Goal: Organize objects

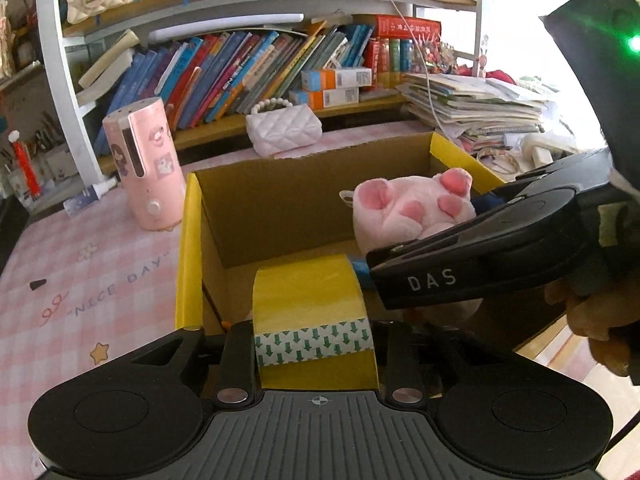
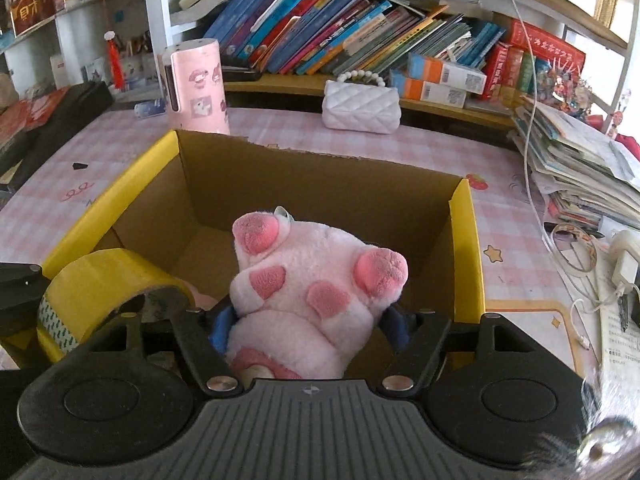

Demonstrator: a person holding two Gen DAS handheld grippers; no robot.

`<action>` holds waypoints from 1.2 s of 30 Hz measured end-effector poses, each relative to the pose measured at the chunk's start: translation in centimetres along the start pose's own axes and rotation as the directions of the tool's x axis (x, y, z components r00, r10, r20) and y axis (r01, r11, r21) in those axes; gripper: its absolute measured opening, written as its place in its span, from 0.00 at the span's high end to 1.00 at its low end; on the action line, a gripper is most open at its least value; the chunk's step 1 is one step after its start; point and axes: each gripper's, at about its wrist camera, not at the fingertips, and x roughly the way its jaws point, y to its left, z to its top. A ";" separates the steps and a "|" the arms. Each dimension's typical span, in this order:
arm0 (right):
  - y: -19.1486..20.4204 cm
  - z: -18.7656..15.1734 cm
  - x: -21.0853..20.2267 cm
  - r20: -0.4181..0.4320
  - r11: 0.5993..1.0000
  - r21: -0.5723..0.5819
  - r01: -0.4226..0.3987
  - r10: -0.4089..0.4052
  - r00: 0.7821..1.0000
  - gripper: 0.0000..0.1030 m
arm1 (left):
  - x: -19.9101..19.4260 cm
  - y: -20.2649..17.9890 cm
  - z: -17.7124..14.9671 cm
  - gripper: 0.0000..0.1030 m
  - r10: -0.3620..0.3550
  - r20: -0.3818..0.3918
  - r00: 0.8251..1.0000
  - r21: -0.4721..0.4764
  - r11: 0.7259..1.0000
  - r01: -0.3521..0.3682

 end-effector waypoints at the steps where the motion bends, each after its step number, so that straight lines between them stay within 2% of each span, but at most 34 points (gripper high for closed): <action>1: 0.0 0.0 -0.1 0.002 1.000 0.004 -0.002 0.002 1.000 0.31 | -0.2 -0.1 0.0 0.70 0.008 0.002 1.000 0.003 1.000 -0.008; 2: -0.1 -0.1 -0.2 0.007 1.000 0.013 -0.004 0.004 1.000 0.30 | -0.6 -0.1 0.0 0.63 0.012 0.010 1.000 0.006 1.000 -0.012; 5: -0.3 -0.4 -0.8 0.024 0.999 0.037 -0.018 0.017 1.000 0.23 | -2.0 -0.1 -0.1 0.26 0.008 0.062 0.998 -0.013 1.000 -0.007; 6: -0.3 -0.6 -1.1 0.031 0.999 0.045 -0.021 0.020 0.999 0.21 | -2.5 -0.1 -0.2 0.22 0.018 0.079 0.997 -0.019 1.000 -0.016; 9: -0.4 -0.9 -2.3 0.058 0.997 0.079 -0.020 0.015 0.998 0.17 | -3.9 -0.3 -0.2 0.22 0.021 0.113 0.993 -0.005 1.000 -0.021; 15: 0.3 -1.5 -5.2 0.111 0.990 0.141 -0.009 -0.007 0.994 0.17 | -6.9 0.5 -0.9 0.18 0.025 0.171 0.985 -0.038 0.999 -0.018; 20: 2.1 -2.6 -7.9 0.168 0.984 0.179 0.004 -0.035 0.985 0.16 | -9.8 2.0 -2.4 0.13 0.071 0.201 0.977 -0.091 0.994 -0.054; 26: 5.6 -4.4 -10.7 0.200 0.981 0.192 0.031 -0.070 0.977 0.16 | -12.6 5.0 -4.9 0.13 0.123 0.183 0.975 -0.174 0.981 -0.091; 36: 12.1 -8.2 -13.2 0.176 0.980 0.175 0.090 -0.121 0.977 0.13 | -16.3 7.9 -9.2 0.09 0.189 0.128 0.974 -0.229 0.961 -0.156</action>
